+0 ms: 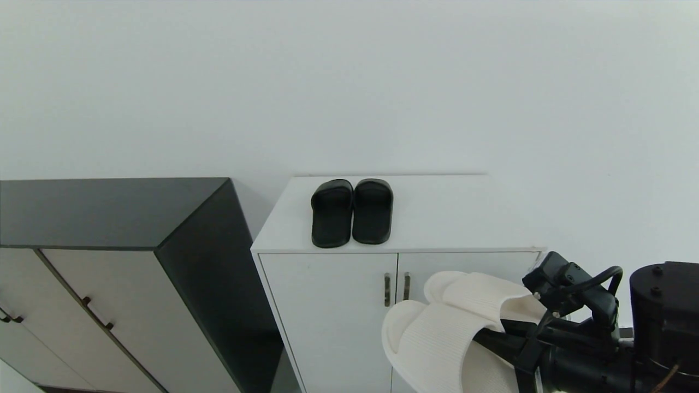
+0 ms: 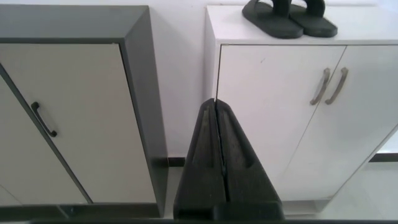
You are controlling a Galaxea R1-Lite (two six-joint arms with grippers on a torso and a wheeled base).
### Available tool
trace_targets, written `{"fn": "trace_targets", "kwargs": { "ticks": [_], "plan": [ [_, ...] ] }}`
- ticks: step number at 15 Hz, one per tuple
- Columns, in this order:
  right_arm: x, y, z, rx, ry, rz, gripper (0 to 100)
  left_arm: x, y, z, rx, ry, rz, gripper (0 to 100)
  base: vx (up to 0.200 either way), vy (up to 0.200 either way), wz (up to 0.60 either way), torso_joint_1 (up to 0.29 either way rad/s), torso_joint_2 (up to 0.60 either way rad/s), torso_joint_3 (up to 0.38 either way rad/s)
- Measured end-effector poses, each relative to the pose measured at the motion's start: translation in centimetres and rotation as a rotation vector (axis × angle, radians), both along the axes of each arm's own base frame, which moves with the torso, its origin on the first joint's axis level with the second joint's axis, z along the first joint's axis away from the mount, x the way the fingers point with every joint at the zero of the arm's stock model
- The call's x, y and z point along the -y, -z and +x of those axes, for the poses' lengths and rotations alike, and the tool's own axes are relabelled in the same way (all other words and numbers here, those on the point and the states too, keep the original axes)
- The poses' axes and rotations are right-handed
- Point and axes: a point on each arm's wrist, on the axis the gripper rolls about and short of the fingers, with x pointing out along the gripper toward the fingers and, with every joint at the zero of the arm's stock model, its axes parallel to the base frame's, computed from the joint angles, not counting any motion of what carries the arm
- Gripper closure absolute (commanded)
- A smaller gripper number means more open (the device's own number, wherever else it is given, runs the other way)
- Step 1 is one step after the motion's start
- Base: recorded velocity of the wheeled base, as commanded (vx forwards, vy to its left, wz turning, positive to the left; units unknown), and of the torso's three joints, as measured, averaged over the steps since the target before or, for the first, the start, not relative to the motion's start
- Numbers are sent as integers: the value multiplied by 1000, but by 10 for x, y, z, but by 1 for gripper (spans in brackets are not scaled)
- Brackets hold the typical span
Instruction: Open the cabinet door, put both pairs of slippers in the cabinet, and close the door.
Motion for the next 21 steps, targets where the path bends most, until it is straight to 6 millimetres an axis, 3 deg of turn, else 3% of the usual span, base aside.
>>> {"fn": "trace_targets", "kwargs": {
  "ticks": [1, 2, 9, 16, 21],
  "plan": [
    [0, 1, 0, -2, 0, -3, 100, 0, 0, 0, 0, 0, 5, 100, 0, 0, 0, -212, 505, 290],
    [-1, 1, 1, -4, 1, -5, 100, 0, 0, 0, 0, 0, 5, 0, 0, 0, 0, -227, 530, 295],
    [-1, 11, -2, -30, -7, -31, 100, 0, 0, 0, 0, 3, 7, 0, 0, 0, 0, -223, 543, 322],
    [-10, 37, 4, 11, -19, -12, 100, 0, 0, 0, -1, 10, 11, 0, 0, 0, 0, -184, 506, 317],
    [-5, 60, -11, -24, -57, -46, 100, 0, 0, 0, 2, 9, 11, 0, 0, 0, 0, -145, 476, 326]
  ]
}}
